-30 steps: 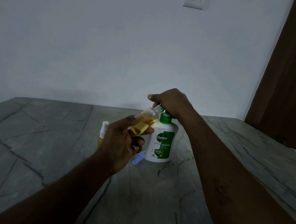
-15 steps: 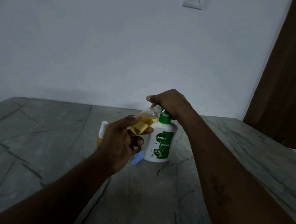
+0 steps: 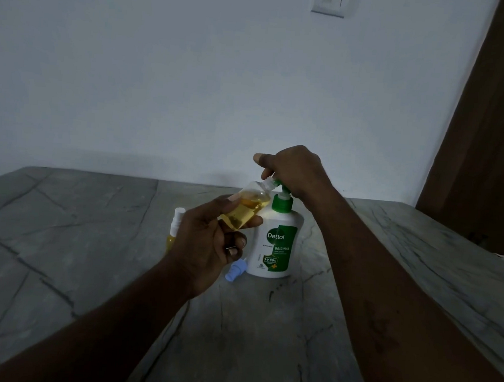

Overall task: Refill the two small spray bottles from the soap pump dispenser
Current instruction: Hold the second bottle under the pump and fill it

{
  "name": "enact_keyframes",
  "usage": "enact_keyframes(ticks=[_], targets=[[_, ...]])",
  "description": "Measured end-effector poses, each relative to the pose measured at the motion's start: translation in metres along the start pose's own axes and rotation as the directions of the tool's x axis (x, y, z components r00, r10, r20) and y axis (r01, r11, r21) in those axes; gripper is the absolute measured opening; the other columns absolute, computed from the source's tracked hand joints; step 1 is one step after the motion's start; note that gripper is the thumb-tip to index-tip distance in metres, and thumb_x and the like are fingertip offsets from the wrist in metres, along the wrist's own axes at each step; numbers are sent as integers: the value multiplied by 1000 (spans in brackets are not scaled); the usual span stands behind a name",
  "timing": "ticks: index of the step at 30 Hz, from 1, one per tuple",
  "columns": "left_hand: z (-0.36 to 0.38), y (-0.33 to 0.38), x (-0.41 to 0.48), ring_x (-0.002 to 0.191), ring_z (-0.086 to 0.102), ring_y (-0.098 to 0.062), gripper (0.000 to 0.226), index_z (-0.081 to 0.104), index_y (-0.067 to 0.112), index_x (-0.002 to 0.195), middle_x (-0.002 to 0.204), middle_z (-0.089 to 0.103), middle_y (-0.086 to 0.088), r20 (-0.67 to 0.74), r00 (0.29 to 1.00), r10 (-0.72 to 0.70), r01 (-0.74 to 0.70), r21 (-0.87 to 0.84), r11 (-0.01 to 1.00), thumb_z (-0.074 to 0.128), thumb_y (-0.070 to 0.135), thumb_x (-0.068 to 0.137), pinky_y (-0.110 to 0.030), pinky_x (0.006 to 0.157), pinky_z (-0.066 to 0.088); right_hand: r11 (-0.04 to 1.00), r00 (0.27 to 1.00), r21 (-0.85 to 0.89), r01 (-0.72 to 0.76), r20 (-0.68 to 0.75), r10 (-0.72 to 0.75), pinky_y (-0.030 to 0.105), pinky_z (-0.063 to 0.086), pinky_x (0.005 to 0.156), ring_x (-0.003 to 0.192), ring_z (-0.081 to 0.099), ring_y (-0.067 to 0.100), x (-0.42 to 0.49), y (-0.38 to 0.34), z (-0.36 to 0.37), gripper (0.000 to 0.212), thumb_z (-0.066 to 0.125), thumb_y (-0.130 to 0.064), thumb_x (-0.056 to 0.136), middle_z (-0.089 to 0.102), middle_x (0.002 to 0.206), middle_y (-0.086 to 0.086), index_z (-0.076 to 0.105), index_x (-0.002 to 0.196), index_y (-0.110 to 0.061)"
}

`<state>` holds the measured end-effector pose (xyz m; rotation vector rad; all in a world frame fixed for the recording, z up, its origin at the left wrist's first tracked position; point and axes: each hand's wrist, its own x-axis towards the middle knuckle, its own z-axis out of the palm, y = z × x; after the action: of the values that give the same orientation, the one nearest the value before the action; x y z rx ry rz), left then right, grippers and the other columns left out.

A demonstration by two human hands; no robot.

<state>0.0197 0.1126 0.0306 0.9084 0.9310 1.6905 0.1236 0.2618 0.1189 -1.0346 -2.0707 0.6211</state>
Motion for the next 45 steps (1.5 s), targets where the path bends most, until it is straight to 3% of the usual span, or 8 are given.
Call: enact_keyframes(ticks=[9,18,22,31,36,40,45], targets=[[-3,-2,1,59,48,-15,52,67,11,122,91,72,-13,-27,1000,-11,11,1,1000,59,38,78,-27,56,31,994,991,53,-92,97,87,25,43,57,62,62,9,-2,3,5,40,76,-50,85,72,74,-3,79,89,-10],[-1,0,1,59,48,-15,53,65,10,123,92,72,-13,-13,1000,-13,13,-1,1000,58,38,78,-24,52,34,1000,1000,-12,10,1,-10,25,41,59,61,61,7,1,2,2,43,66,-56,89,71,71,-7,78,72,-18],[-1,0,2,59,48,-15,52,64,10,125,92,72,-13,-7,1000,-14,14,-3,1000,57,36,81,-25,51,34,1000,1000,21,4,22,-5,25,43,59,65,62,8,0,1,0,41,68,-52,89,72,74,-5,79,77,-15],[-1,-2,0,58,47,-15,51,65,10,122,91,72,-13,-23,1000,-3,3,16,1000,58,37,79,-26,53,32,987,982,84,-136,145,123,26,45,60,66,65,15,2,7,6,43,78,-56,78,76,82,0,79,86,-14],[-2,-3,0,59,48,-14,51,65,10,122,92,72,-13,-13,1000,3,-3,22,1000,57,37,79,-25,51,34,997,996,51,-58,77,53,25,43,58,62,62,7,-1,6,4,40,71,-54,87,70,69,-8,79,81,-15],[-2,-2,1,59,48,-15,50,65,10,121,93,71,-13,4,1000,7,-7,5,1000,57,37,80,-24,50,36,1000,1000,16,-2,8,2,26,43,60,66,63,8,-1,0,1,42,67,-55,89,70,72,-7,78,75,-16],[0,-1,1,58,48,-14,52,64,11,122,93,72,-13,-1,1000,5,-5,11,1000,57,37,79,-24,50,36,999,999,24,-23,41,22,26,44,60,64,60,7,-1,0,0,39,69,-51,89,69,72,-7,78,80,-14]])
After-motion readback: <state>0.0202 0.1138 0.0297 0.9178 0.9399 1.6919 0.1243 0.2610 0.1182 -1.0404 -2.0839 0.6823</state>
